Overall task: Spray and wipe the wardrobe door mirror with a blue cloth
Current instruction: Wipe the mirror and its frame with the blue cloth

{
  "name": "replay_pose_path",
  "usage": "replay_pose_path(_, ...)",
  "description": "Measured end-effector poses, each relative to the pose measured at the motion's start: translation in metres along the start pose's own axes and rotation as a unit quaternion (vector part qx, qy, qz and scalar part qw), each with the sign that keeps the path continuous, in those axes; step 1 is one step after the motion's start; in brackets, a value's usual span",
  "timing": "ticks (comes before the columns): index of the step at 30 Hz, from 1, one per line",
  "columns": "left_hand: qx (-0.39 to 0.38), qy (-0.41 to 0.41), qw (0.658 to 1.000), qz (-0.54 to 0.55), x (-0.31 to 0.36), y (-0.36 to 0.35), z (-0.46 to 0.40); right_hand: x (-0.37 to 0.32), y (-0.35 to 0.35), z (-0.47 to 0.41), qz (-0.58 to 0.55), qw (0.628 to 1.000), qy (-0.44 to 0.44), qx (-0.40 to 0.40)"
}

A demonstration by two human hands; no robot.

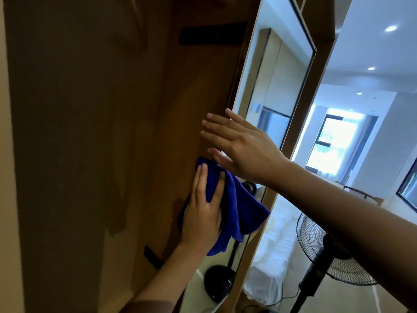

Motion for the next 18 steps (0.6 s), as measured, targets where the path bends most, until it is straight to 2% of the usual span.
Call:
replay_pose_path(7,-0.045,0.027,0.999,-0.013,-0.016,-0.010,0.061,-0.031,-0.013,0.016,0.001,0.999,0.028,0.020)
replay_pose_path(11,-0.056,0.009,0.998,0.008,-0.011,-0.002,0.043,-0.036,-0.008,0.018,-0.010,1.000,0.026,0.000)
replay_pose_path(18,-0.034,0.030,0.999,0.003,0.004,0.004,0.020,-0.040,-0.003,0.010,-0.018,0.999,0.025,-0.022)
Point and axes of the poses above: each hand's wrist, its own z-axis away from the middle knuckle, its own y-axis out of the back of the hand, x = y × z, the point moved 2 cm from there along -z, towards the middle knuckle, and after that the axes turned 10 degrees about y, right-handed, at the moved point
